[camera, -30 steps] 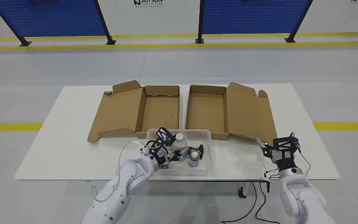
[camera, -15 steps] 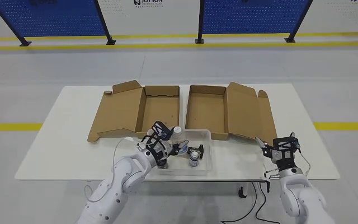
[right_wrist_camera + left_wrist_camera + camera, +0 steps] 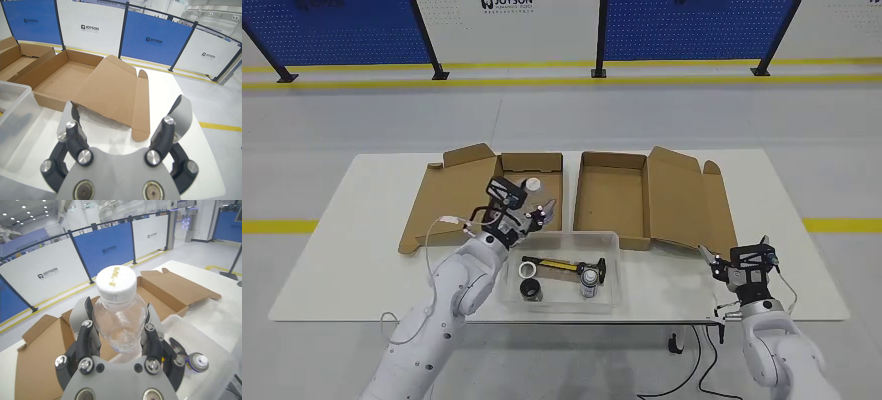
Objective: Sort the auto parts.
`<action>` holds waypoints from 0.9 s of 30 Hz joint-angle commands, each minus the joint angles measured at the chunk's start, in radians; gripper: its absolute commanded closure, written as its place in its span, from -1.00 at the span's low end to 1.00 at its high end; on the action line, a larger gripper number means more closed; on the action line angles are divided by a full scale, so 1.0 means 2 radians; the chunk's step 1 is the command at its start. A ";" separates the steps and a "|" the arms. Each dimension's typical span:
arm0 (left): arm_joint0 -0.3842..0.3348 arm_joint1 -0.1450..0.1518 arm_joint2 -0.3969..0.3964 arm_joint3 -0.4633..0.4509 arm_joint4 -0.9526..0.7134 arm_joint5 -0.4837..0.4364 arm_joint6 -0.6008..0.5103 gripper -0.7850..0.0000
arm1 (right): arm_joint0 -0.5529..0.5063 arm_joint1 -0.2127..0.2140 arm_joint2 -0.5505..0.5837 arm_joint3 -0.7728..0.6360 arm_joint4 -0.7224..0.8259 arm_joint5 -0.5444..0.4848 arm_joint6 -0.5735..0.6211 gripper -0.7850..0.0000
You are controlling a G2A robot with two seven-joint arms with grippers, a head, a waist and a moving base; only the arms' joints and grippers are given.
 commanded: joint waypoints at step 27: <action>-0.133 -0.047 0.083 0.294 0.060 0.131 0.056 1.00 | 0.000 0.000 0.000 0.000 0.000 0.000 0.000 -1.00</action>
